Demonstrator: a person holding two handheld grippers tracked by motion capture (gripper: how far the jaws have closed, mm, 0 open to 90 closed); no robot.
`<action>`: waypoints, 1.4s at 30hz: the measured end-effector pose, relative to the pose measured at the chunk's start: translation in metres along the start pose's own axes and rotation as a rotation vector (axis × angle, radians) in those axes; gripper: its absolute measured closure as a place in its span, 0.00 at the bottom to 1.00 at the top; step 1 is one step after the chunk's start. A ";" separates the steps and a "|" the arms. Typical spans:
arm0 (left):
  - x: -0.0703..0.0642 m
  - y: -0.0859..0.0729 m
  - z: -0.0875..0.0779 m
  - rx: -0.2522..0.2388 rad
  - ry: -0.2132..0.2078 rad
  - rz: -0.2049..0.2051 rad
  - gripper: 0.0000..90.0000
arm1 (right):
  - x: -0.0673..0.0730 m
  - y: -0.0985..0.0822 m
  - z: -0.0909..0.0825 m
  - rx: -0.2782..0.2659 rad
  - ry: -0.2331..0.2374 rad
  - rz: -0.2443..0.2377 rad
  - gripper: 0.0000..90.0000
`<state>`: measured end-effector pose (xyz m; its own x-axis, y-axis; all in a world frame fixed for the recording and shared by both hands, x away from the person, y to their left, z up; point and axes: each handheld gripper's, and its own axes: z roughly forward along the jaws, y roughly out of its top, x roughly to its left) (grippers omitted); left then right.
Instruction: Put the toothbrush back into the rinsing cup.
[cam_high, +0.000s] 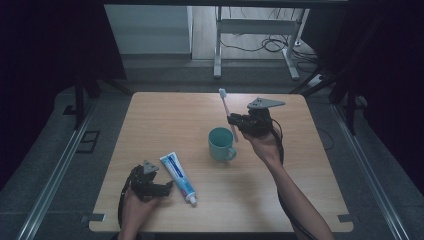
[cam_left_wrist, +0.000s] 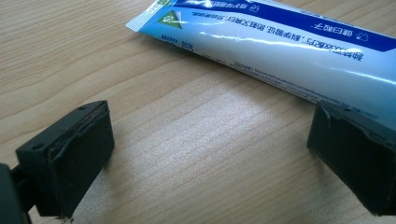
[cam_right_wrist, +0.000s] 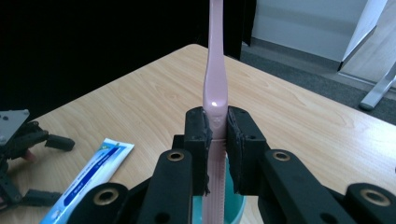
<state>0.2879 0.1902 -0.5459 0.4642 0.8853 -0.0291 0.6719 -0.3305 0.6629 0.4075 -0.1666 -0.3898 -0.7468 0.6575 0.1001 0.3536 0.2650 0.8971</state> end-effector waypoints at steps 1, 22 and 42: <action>0.000 0.000 0.000 0.000 -0.002 0.000 0.01 | 0.000 0.001 0.001 -0.002 0.001 0.001 0.87; 0.000 0.000 0.000 0.001 -0.001 0.006 0.01 | 0.011 -0.008 0.034 -0.012 0.020 -0.015 0.87; 0.000 0.000 0.000 0.000 -0.002 0.005 0.01 | 0.008 -0.037 0.046 0.030 0.022 -0.008 0.87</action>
<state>0.2883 0.1902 -0.5459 0.4689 0.8828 -0.0271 0.6694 -0.3351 0.6630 0.4145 -0.1379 -0.4417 -0.7618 0.6396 0.1025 0.3641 0.2919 0.8844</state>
